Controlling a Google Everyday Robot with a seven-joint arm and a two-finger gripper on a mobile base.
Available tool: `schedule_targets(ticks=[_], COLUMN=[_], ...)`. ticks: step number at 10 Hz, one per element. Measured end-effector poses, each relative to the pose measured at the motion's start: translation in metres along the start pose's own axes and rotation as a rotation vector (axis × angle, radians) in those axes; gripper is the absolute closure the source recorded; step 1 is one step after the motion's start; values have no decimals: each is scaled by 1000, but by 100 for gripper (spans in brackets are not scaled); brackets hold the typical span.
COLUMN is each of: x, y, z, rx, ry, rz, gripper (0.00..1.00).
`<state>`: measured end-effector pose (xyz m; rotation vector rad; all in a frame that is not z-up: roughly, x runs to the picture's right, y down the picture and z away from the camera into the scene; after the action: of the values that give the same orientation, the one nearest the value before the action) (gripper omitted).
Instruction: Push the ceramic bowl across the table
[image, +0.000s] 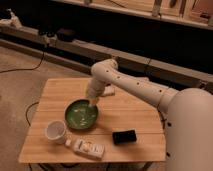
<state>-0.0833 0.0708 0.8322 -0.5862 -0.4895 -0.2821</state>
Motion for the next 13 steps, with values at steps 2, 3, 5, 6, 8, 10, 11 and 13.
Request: schedule_targets(ticks=[2, 3, 5, 6, 8, 10, 11, 13], x=[1, 4, 6, 3, -5, -7, 0, 12], y=[-4, -5, 3, 7, 24, 34, 39, 46], z=[16, 20, 35, 42, 56, 60, 60, 58], rx=[-7, -4, -17, -28, -79, -119, -138, -156], ry=[63, 84, 134, 137, 127, 125, 133, 145], rz=[42, 56, 92, 96, 97, 89, 97, 115], gripper=[55, 55, 55, 55, 55, 55, 55, 55])
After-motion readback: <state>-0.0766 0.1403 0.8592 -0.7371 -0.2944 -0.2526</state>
